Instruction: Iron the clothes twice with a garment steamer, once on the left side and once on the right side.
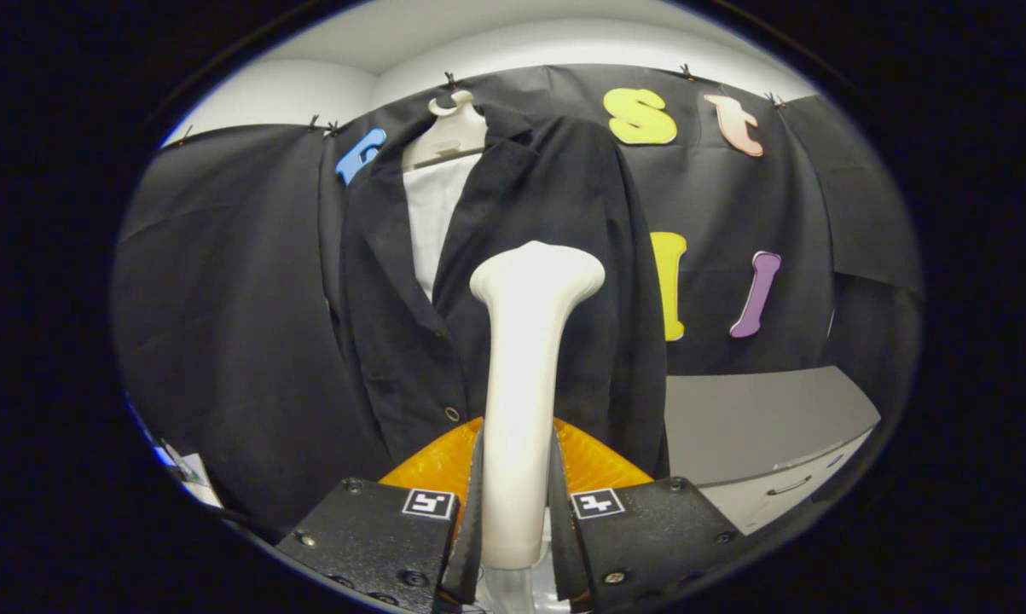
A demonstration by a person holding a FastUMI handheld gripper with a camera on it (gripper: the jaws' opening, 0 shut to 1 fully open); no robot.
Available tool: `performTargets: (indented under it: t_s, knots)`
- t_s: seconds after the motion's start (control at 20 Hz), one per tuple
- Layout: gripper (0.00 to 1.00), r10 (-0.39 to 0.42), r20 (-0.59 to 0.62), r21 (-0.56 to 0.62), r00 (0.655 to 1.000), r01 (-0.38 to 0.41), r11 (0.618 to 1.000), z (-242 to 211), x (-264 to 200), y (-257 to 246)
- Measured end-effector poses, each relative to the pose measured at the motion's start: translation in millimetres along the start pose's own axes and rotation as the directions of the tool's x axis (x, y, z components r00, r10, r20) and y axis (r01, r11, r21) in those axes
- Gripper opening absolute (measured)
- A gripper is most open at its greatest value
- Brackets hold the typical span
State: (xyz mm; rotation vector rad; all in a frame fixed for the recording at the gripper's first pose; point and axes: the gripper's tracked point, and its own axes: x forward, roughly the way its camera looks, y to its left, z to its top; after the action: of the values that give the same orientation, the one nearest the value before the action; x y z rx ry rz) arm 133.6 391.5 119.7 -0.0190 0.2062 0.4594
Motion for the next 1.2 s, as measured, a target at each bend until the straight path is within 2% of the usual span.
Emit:
performTargets:
  t_s: [0.6, 1.0, 1.2]
  knots:
    - [0.36, -0.024, -0.154, -0.003, 0.988, 0.024, 1.000, -100.7, 8.4, -11.4]
    - [0.36, -0.025, -0.223, -0.015, 0.974, 0.022, 1.000, -140.5, 18.2, -11.9]
    - [0.36, -0.025, -0.277, -0.014, 0.961, 0.022, 1.000, -174.3, 27.4, -13.0]
